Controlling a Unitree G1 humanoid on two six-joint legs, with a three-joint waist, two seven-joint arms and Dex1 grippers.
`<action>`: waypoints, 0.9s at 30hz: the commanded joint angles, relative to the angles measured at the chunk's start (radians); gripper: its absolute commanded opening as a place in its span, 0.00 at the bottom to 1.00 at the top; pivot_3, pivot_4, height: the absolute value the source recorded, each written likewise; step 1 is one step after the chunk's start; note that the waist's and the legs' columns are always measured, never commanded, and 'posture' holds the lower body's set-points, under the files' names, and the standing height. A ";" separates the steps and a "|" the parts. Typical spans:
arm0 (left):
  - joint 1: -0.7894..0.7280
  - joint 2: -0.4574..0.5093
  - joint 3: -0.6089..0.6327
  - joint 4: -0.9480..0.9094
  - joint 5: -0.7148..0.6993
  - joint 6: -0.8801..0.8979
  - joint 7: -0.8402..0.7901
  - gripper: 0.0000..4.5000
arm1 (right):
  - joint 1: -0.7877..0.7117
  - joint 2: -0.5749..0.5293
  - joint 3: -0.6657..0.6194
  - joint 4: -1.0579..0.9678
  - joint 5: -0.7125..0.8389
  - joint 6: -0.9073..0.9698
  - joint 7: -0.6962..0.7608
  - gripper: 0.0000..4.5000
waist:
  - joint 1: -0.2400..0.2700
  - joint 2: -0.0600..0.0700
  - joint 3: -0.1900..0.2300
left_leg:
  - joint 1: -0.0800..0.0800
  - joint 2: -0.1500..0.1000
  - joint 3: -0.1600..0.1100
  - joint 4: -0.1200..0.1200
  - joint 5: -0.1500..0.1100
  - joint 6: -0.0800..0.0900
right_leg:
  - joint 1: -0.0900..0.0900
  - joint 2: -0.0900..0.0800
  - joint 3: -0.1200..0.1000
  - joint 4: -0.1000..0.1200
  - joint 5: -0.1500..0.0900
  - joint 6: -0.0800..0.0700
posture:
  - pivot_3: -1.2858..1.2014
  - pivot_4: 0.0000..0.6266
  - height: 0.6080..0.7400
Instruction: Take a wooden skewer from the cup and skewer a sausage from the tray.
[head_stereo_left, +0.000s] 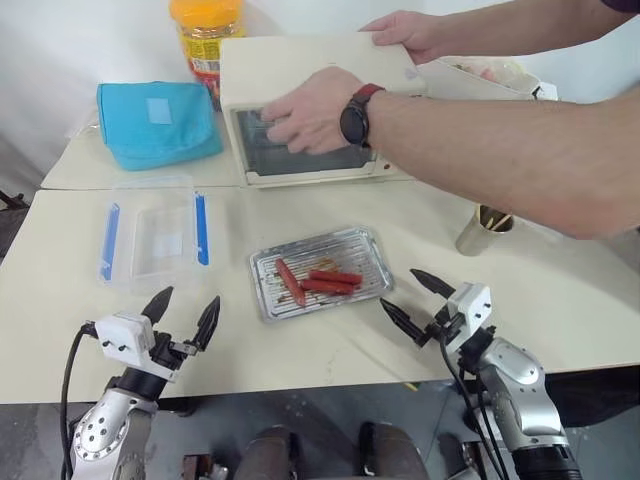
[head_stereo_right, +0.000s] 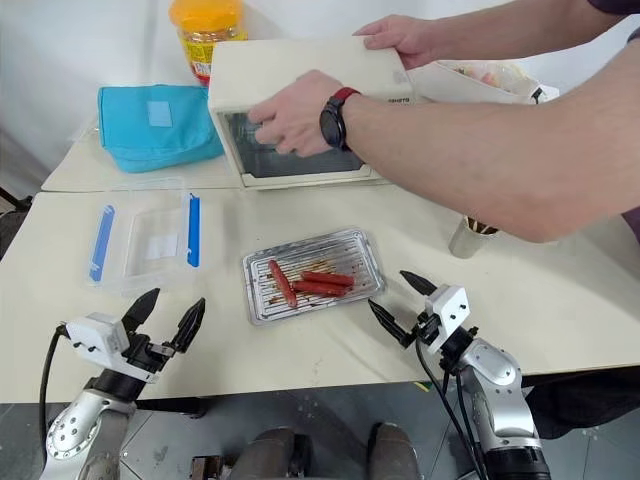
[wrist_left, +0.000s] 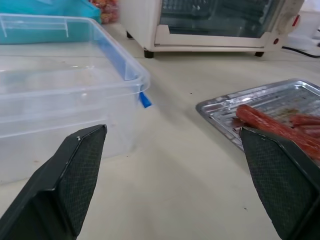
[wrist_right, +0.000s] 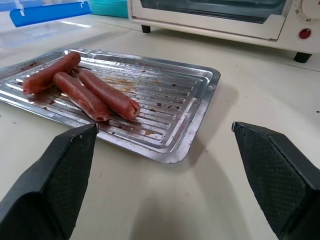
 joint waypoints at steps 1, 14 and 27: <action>0.010 0.019 0.026 -0.032 -0.020 -0.009 -0.025 1.00 | 0.014 -0.002 -0.003 -0.042 0.024 -0.005 0.016 0.99 | 0.000 0.000 0.000 | 0.000 0.000 0.000 0.000 0.000 0.000 | 0.000 0.000 0.000 0.000 0.000 0.000 | 0.52 0.24 1.00; 0.028 0.124 0.034 -0.027 -0.063 0.049 -0.143 1.00 | -0.001 -0.042 0.009 -0.092 0.074 0.056 0.113 0.99 | 0.000 0.000 0.000 | 0.000 0.000 0.000 0.000 0.000 0.000 | 0.000 0.000 0.000 0.000 0.000 0.000 | 0.52 0.24 1.00; 0.007 0.191 0.055 0.007 -0.083 0.084 -0.230 1.00 | 0.012 -0.073 -0.010 -0.091 0.083 0.058 0.144 0.99 | 0.000 0.000 0.000 | 0.000 0.000 0.000 0.000 0.000 0.000 | 0.000 0.000 0.000 0.000 0.000 0.000 | 0.52 0.24 1.00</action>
